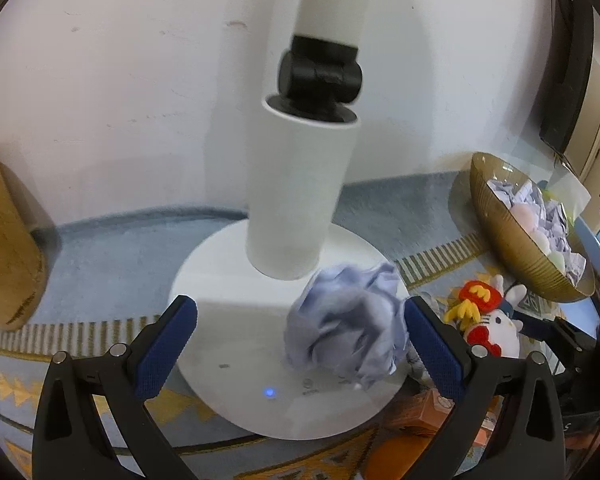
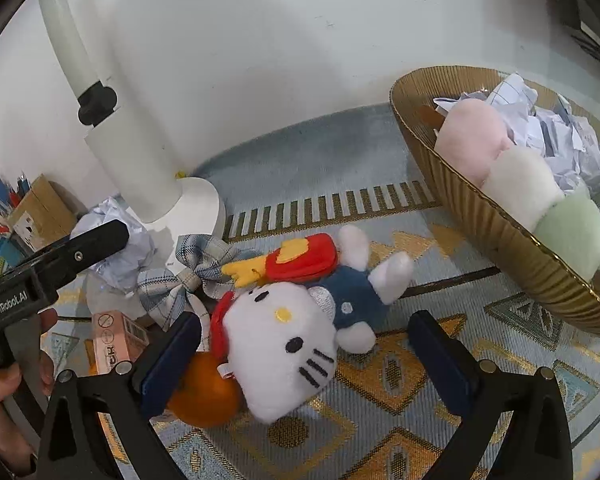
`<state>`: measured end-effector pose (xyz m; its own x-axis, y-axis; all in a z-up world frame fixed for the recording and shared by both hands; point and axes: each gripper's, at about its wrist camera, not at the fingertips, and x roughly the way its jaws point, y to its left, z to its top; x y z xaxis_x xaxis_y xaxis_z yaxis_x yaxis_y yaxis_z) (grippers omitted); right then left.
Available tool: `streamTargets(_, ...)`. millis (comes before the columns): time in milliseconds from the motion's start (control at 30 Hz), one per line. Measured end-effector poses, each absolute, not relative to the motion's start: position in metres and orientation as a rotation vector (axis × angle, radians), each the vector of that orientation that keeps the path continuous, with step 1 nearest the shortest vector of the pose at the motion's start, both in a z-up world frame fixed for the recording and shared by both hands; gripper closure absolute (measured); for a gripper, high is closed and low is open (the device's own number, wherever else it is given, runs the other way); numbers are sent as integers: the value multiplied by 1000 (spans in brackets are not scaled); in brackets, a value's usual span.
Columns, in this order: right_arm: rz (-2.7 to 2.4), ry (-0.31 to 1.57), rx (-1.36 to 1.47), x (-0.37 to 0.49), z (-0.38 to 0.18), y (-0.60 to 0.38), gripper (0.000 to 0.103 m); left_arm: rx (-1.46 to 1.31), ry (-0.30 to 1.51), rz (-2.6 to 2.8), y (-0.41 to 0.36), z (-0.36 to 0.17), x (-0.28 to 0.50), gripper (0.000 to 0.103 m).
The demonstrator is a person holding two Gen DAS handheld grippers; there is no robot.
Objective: Organize objects
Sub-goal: 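Close left tool on the paper ball while right tool grasps Hello Kitty plush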
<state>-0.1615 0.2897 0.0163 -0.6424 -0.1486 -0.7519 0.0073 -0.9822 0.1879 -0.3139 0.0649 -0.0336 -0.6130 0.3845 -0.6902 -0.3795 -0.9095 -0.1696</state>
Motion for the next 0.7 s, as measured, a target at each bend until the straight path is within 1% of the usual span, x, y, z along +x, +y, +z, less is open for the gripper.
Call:
streamTargets(133,-2757,-266,1282,-157,18,293,0,-1111,33,2498,68,-42,-317,1)
streamTargets(167,-2760,-261,1284,-156,19,294,1,-1116,14,2491,67,-41,-317,1)
streamTargets(200,-2766,-260,1284,-155,20,294,5,-1086,-38,2476,63,-38,-315,3)
streamTargets(233,-2788,-263,1279,-152,22,297,22,-1037,-78,2476,59,-34,-312,11)
streamTargets(267,-2797,-272,1266,-150,23,298,31,-993,-84,2494,56,-28,-308,55)
streamTargets(300,-2806,-284,1255,-147,24,301,32,-987,-47,2517,56,-25,-306,59)
streamTargets(367,-2802,-297,1246,-144,26,304,34,-961,-25,2543,53,-23,-303,59)
streamTargets(500,-2821,-278,1119,-127,39,304,34,-967,-107,2534,40,-24,-305,59)
streamTargets(633,-2838,-258,1036,-114,49,305,33,-862,-175,2565,25,-9,-297,59)
streamTargets(700,-2836,-268,1018,-115,49,306,33,-827,-168,2584,22,-4,-294,59)
